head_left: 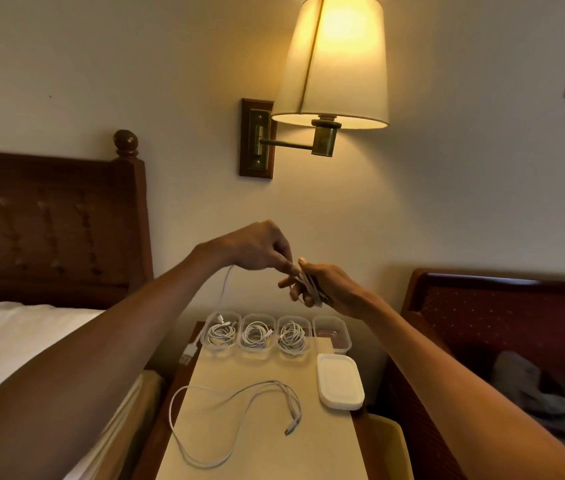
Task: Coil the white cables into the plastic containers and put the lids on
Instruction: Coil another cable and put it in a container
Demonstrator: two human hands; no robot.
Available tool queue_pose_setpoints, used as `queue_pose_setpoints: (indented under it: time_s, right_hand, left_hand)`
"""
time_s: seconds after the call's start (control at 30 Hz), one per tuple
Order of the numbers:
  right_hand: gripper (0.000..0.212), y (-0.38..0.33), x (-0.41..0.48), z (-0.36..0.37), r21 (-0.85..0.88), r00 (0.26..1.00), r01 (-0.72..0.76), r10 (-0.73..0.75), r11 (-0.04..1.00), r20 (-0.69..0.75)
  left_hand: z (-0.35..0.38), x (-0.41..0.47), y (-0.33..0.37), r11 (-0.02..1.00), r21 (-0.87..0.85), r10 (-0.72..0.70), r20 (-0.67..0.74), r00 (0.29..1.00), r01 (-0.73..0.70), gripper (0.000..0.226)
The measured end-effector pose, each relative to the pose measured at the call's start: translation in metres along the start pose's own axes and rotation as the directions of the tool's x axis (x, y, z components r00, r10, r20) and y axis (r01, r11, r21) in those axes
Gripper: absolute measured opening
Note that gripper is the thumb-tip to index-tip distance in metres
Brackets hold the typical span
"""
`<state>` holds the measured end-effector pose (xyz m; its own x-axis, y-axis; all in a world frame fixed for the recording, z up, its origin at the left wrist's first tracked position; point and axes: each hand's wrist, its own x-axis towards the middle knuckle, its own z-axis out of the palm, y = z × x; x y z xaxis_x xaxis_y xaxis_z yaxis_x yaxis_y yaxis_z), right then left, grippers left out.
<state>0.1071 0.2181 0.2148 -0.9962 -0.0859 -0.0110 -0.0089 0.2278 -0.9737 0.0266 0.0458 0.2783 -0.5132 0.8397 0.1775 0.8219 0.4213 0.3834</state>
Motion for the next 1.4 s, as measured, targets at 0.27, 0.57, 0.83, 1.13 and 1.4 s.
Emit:
queue_pose_setpoints:
  time_s: [0.27,0.57,0.83,1.13,1.4]
  right_hand:
    - [0.047,-0.006,-0.011,-0.001,0.229,0.990,-0.073,0.044,0.971,0.131]
    - [0.041,-0.013,-0.009,-0.009,0.575,0.983,-0.038,-0.074,0.818,0.170]
    - [0.038,-0.015,-0.020,-0.023,0.696,0.992,0.064,-0.123,0.716,0.035]
    - [0.044,-0.012,-0.022,-0.028,0.745,0.992,0.119,-0.113,0.657,-0.058]
    - [0.043,-0.001,-0.012,-0.015,0.824,0.981,0.043,-0.178,0.564,0.071]
  left_hand:
    - [-0.003,-0.006,-0.030,0.992,-0.113,0.024,-0.235,0.972,-0.052,0.023]
    - [0.016,-0.005,-0.044,0.980,-0.200,-0.068,-0.258,0.964,0.016,0.020]
    - [0.031,-0.010,-0.057,0.980,-0.070,-0.193,-0.160,0.968,0.184,0.029]
    - [0.037,-0.017,-0.082,0.867,0.225,-0.392,-0.239,0.888,0.444,0.020]
    - [0.037,-0.003,-0.028,0.463,-0.868,-0.557,-0.127,0.821,0.180,0.021]
